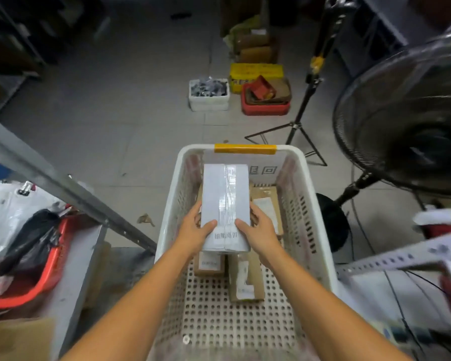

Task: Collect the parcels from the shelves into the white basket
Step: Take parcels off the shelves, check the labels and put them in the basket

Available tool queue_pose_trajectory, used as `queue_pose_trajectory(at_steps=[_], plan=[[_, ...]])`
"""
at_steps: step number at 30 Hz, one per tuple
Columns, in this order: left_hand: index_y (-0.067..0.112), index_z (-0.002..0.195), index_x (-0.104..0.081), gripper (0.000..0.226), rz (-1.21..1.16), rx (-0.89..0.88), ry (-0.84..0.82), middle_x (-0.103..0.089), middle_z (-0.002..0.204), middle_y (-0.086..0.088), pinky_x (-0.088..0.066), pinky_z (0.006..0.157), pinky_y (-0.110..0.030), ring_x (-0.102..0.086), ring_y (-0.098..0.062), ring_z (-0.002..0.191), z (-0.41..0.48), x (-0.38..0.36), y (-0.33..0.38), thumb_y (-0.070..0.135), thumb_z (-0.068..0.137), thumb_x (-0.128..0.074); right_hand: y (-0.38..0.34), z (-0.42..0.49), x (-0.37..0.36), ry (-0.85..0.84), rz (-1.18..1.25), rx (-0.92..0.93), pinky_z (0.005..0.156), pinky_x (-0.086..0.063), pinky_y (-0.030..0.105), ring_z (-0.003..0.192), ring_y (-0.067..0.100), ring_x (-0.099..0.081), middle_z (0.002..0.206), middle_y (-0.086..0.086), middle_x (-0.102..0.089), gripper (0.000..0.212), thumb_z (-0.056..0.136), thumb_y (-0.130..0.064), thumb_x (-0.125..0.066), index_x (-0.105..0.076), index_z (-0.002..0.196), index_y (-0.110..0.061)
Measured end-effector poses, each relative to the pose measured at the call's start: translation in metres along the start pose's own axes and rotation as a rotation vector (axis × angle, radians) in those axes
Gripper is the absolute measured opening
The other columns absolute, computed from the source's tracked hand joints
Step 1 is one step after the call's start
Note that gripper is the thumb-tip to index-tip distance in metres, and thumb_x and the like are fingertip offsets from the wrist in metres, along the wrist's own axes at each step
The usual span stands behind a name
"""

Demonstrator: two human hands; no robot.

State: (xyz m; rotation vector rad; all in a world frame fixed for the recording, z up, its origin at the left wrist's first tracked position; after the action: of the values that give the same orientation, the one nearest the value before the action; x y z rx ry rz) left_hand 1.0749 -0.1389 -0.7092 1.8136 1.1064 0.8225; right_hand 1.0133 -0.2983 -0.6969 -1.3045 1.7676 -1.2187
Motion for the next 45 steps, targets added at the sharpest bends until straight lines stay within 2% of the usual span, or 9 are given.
queue_pose_trajectory(at_steps=[3, 5, 19, 24, 28, 31, 35, 38, 45], plan=[[0.021, 0.147, -0.03, 0.068, 0.032, 0.002, 0.051, -0.051, 0.129, 0.005, -0.046, 0.1, -0.036, -0.053, -0.014, 0.119, 0.054, 0.013, -0.019, 0.003, 0.089, -0.062, 0.028, 0.058, -0.016, -0.03, 0.015, -0.019, 0.096, -0.052, 0.035, 0.116, 0.012, -0.057, 0.127, -0.005, -0.059, 0.057, 0.089, -0.005, -0.064, -0.046, 0.139, -0.025], [0.019, 0.146, -0.031, 0.067, 0.052, 0.009, 0.079, -0.051, 0.127, 0.005, -0.046, 0.098, -0.033, -0.053, -0.013, 0.116, 0.084, 0.019, -0.033, 0.005, 0.09, -0.062, 0.044, 0.09, -0.024, -0.048, 0.014, -0.03, 0.097, -0.051, 0.038, 0.117, 0.013, -0.057, 0.13, -0.003, -0.058, 0.06, 0.088, -0.005, -0.065, -0.045, 0.141, -0.024], [0.026, 0.147, -0.032, 0.062, 0.183, 0.035, 0.203, -0.05, 0.139, 0.001, -0.047, 0.1, -0.04, -0.051, -0.019, 0.122, 0.152, 0.044, -0.069, 0.008, 0.093, -0.057, 0.091, 0.161, -0.054, -0.094, 0.047, -0.054, 0.094, -0.053, 0.036, 0.114, 0.006, -0.058, 0.121, -0.013, -0.061, 0.053, 0.089, -0.007, -0.066, -0.047, 0.129, -0.035], [0.025, 0.15, -0.026, 0.062, 0.256, 0.074, 0.259, -0.043, 0.145, -0.001, -0.042, 0.09, -0.026, -0.046, -0.019, 0.125, 0.151, 0.042, -0.073, 0.01, 0.096, -0.052, 0.1, 0.169, -0.06, -0.109, 0.012, -0.093, 0.095, -0.053, 0.037, 0.114, 0.009, -0.059, 0.122, -0.009, -0.06, 0.05, 0.089, -0.006, -0.065, -0.046, 0.124, -0.037], [0.024, 0.151, -0.022, 0.061, 0.318, 0.113, 0.21, -0.042, 0.146, -0.003, -0.043, 0.098, -0.031, -0.047, -0.017, 0.122, 0.152, 0.041, -0.074, 0.011, 0.098, -0.049, 0.1, 0.17, -0.06, -0.113, -0.074, -0.089, 0.084, -0.055, 0.023, 0.099, -0.008, -0.058, 0.11, -0.024, -0.058, 0.058, 0.087, -0.01, -0.068, -0.045, 0.136, -0.03], [0.025, 0.15, -0.024, 0.059, 0.408, 0.159, 0.187, -0.047, 0.141, -0.004, -0.043, 0.087, -0.027, -0.051, -0.019, 0.114, 0.144, 0.042, -0.063, 0.013, 0.098, -0.048, 0.085, 0.164, -0.061, -0.143, -0.192, -0.107, 0.094, -0.053, 0.035, 0.11, 0.006, -0.057, 0.122, -0.011, -0.06, 0.053, 0.09, -0.012, -0.064, -0.046, 0.137, -0.028], [0.019, 0.148, -0.031, 0.052, 0.486, 0.199, 0.13, -0.045, 0.145, -0.006, -0.041, 0.099, -0.032, -0.048, -0.024, 0.126, 0.119, 0.046, -0.038, 0.022, 0.099, -0.048, 0.046, 0.144, -0.048, -0.203, -0.497, -0.164, 0.096, -0.046, 0.035, 0.122, 0.026, -0.054, 0.135, 0.006, -0.057, 0.047, 0.095, -0.025, -0.059, -0.047, 0.139, -0.018], [0.021, 0.148, -0.031, 0.052, 0.634, 0.178, 0.047, -0.039, 0.149, -0.008, -0.035, 0.102, -0.029, -0.042, -0.025, 0.133, 0.088, 0.049, 0.0, 0.027, 0.099, -0.047, -0.005, 0.114, -0.027, -0.204, -0.741, -0.159, 0.104, -0.04, 0.038, 0.129, 0.028, -0.048, 0.145, 0.01, -0.046, 0.056, 0.095, -0.032, -0.057, -0.039, 0.145, -0.012], [0.022, 0.145, -0.035, 0.05, 1.023, -0.079, -0.193, -0.045, 0.145, -0.01, -0.041, 0.104, -0.038, -0.045, -0.028, 0.131, -0.006, 0.033, 0.132, 0.031, 0.098, -0.046, -0.137, -0.005, 0.036, -0.037, -0.929, -0.127, 0.095, -0.042, 0.03, 0.121, 0.027, -0.054, 0.136, 0.009, -0.056, 0.047, 0.094, -0.031, -0.056, -0.05, 0.139, -0.017]])
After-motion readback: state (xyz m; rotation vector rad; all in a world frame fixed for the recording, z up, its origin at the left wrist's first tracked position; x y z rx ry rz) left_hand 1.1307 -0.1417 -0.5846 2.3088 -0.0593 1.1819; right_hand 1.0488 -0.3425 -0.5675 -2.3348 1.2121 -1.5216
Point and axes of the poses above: each hand's wrist, its own z-axis towards the middle knuckle, its own x-axis out of the back of the hand, y = z × x, the point moved 8 cm from there along z, towards the middle knuckle
